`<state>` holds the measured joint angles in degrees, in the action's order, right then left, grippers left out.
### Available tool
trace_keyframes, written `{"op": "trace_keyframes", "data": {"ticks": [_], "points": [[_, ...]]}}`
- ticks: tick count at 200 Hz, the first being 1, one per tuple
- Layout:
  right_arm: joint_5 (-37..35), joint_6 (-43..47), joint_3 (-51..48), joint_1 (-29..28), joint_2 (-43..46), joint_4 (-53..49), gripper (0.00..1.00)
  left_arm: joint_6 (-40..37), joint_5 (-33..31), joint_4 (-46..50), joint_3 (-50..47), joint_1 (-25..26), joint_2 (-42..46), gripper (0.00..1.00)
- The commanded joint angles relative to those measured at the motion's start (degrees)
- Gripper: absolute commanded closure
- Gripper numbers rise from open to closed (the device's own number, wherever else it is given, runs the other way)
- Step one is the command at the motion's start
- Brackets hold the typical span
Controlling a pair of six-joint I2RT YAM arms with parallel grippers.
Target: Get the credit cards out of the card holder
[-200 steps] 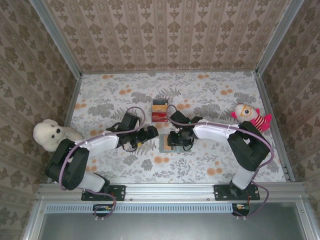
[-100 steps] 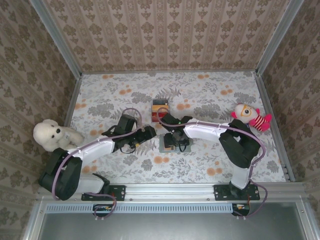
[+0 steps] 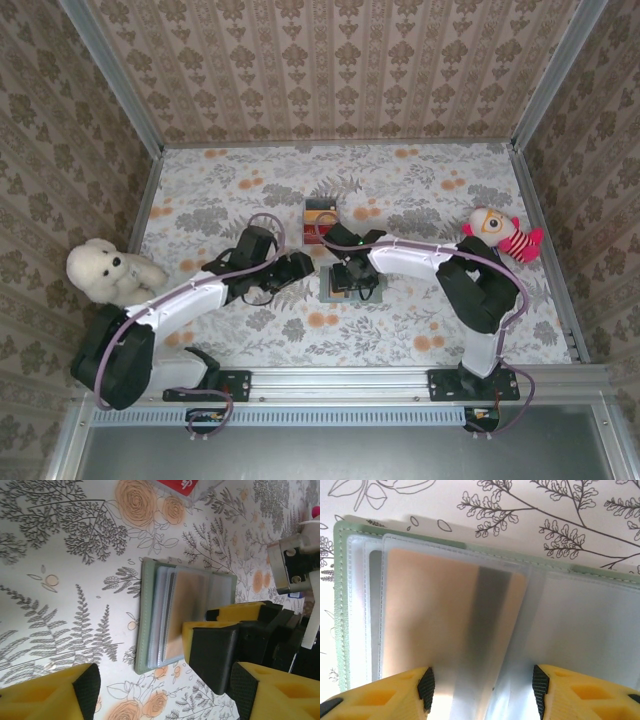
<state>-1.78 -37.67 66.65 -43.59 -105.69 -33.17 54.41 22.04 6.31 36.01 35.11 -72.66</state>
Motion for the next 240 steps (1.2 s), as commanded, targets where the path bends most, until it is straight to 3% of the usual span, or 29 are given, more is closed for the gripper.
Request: {"op": "trace_keyframes", "data": {"ticks": [1,47,152,240], "points": [[0.3,1.5,-3.5,1.9,-0.6,-0.6,0.46,1.6,2.7,-4.2,2.6,1.0,-3.2,0.36],[5.2,2.3,-9.5,3.7,1.5,7.3,0.51,2.1,4.8,-8.3,7.7,3.6,-12.9,0.58],[3.5,3.6,-10.8,4.9,1.8,7.6,0.54,1.2,2.3,-3.7,16.6,4.4,-25.6,0.68],[-0.9,3.6,-11.4,4.9,-0.1,5.8,0.61,0.8,3.3,-2.4,19.1,4.2,-28.8,0.69]]}}
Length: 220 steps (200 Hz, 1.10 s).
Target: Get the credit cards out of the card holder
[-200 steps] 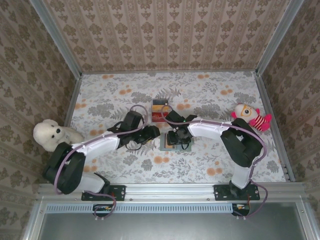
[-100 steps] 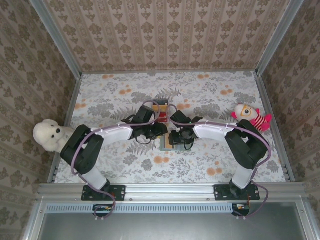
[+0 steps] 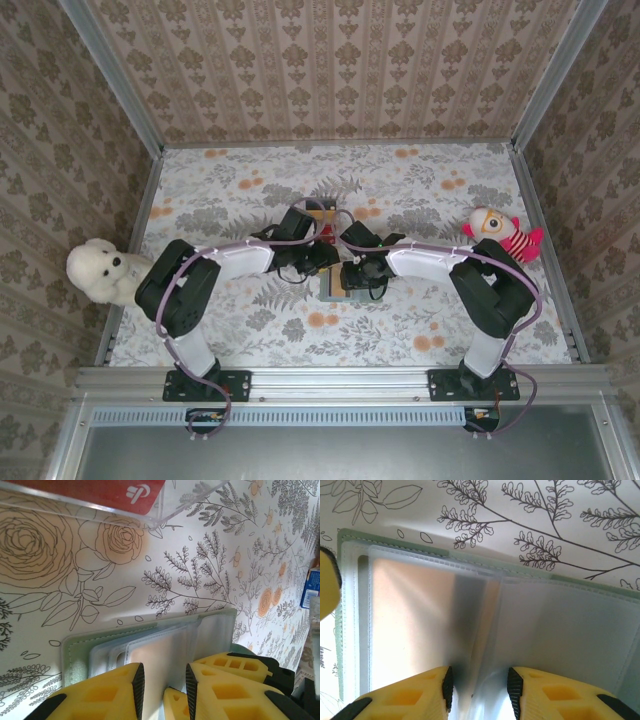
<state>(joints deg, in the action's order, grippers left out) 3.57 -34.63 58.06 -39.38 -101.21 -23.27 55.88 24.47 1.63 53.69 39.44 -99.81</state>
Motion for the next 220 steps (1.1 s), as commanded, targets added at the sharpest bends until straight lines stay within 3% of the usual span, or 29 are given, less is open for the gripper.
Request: {"op": "trace_keyframes", "data": {"ticks": [1,88,220], "points": [[-6.2,0.5,-2.8,0.8,-4.5,-4.1,0.61,-0.7,0.9,2.3,1.4,-0.1,-1.6,0.69],[-5.3,0.5,-2.8,0.7,-5.3,-3.2,0.61,-5.5,-1.1,15.0,6.3,0.8,-4.9,0.69],[-1.3,1.4,-3.2,0.9,-6.1,-1.3,0.60,-10.7,6.4,10.9,6.5,1.2,-8.1,0.72]]}}
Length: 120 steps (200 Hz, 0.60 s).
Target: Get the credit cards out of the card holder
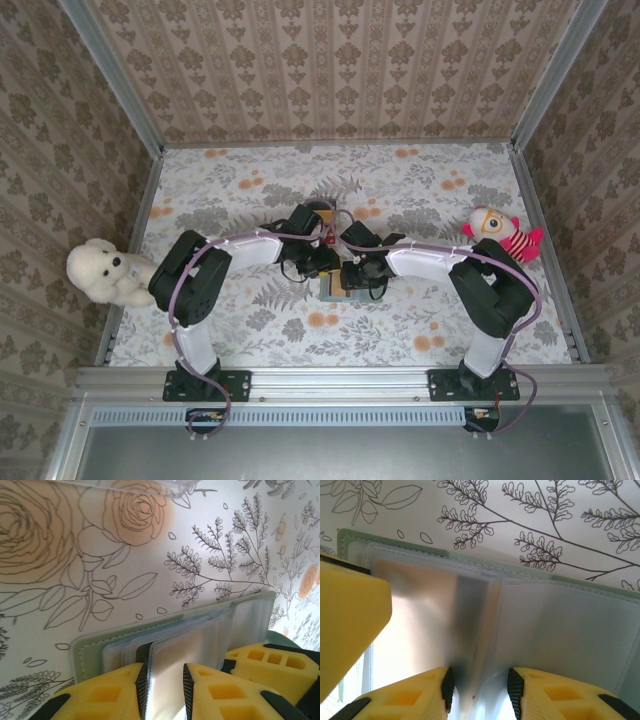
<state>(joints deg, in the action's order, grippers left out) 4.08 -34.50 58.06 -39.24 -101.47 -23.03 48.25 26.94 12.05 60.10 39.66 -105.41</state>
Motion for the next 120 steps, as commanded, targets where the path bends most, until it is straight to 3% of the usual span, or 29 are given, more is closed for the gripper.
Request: {"op": "trace_keyframes", "data": {"ticks": [1,68,120], "points": [[-1.9,1.3,-3.2,0.8,-5.8,-1.5,0.60,-3.1,4.0,0.5,0.1,1.0,-2.5,0.72],[-0.4,1.8,-3.6,0.9,-3.7,0.0,0.59,-5.1,5.5,-1.2,-0.9,-0.2,-1.7,0.73],[6.1,3.9,-4.6,2.0,1.6,4.8,0.53,-1.6,9.4,-7.9,-3.2,-0.6,-0.3,0.74]]}}
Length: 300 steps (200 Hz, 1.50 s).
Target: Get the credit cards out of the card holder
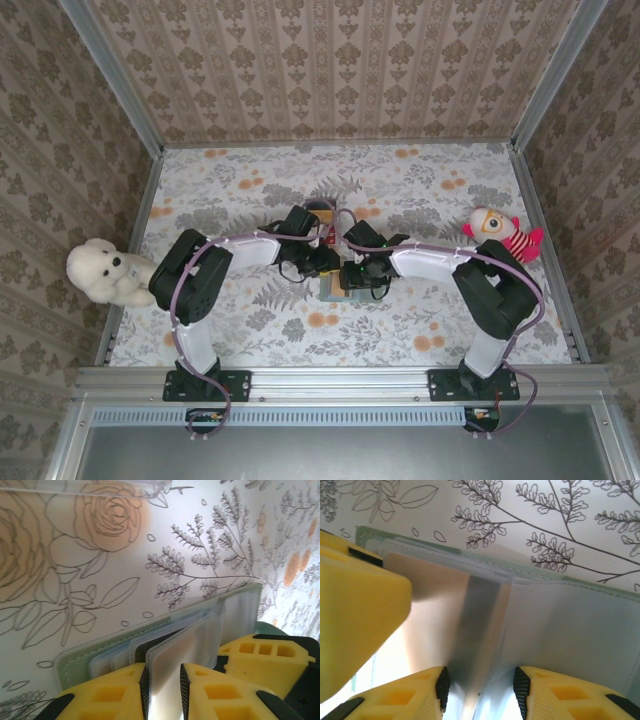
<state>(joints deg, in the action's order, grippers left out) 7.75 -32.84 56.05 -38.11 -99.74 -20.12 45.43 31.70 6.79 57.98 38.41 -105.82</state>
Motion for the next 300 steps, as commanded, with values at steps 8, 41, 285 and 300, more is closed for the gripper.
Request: {"op": "trace_keyframes", "data": {"ticks": [8,41,285,300], "points": [[3.1,2.4,-2.9,0.9,0.7,2.7,0.52,1.1,4.6,-2.8,-1.1,0.6,0.2,0.74],[4.1,2.8,-4.6,1.4,5.0,4.7,0.47,1.3,4.8,-3.5,-1.4,0.6,0.7,0.74],[-0.1,-5.2,-8.0,9.5,26.4,-2.8,0.35,8.4,-2.7,-6.4,-0.5,5.5,6.0,0.67],[1.6,-6.4,-7.1,9.0,23.7,-2.9,0.43,9.3,-3.7,-6.5,-1.8,5.3,6.4,0.70]]}}
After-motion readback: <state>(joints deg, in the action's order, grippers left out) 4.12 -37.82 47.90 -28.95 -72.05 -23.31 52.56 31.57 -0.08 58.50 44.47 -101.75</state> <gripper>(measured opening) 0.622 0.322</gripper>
